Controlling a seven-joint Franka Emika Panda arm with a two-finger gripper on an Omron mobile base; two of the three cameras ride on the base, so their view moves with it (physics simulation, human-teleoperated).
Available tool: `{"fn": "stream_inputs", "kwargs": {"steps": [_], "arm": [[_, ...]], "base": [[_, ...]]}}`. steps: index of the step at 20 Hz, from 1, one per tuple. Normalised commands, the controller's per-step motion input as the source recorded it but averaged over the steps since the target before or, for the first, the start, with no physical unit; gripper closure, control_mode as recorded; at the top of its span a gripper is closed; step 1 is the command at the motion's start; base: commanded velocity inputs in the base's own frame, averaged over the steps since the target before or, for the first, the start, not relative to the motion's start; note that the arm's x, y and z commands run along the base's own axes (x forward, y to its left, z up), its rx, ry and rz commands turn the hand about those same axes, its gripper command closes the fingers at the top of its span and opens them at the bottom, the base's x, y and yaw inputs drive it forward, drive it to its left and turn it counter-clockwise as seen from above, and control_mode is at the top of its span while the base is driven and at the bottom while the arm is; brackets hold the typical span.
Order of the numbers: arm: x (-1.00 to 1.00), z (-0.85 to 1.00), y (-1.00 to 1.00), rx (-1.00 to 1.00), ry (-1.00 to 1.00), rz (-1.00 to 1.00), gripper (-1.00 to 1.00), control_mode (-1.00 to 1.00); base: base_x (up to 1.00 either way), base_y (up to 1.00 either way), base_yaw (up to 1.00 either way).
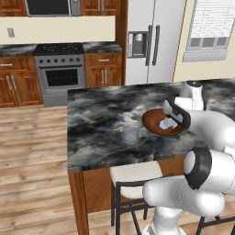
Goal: There are four ice cubes in the ice bowl. Place two ice cubes in each glass of water.
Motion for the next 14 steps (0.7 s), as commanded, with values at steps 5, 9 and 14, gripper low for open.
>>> {"fn": "stream_inputs", "kwargs": {"steps": [5, 9, 14], "arm": [[0.37, -0.15, 0.0, 0.0, -0.01, 0.0, -1.0, -1.0], [0.47, -0.08, 0.01, 0.0, 0.0, 0.0, -1.0, -1.0], [0.35, -0.08, -0.01, 0.0, 0.0, 0.0, -1.0, -1.0]], "base": [[0.0, 0.0, 0.0], [0.0, 0.0, 0.0], [0.0, 0.0, 0.0]]}}
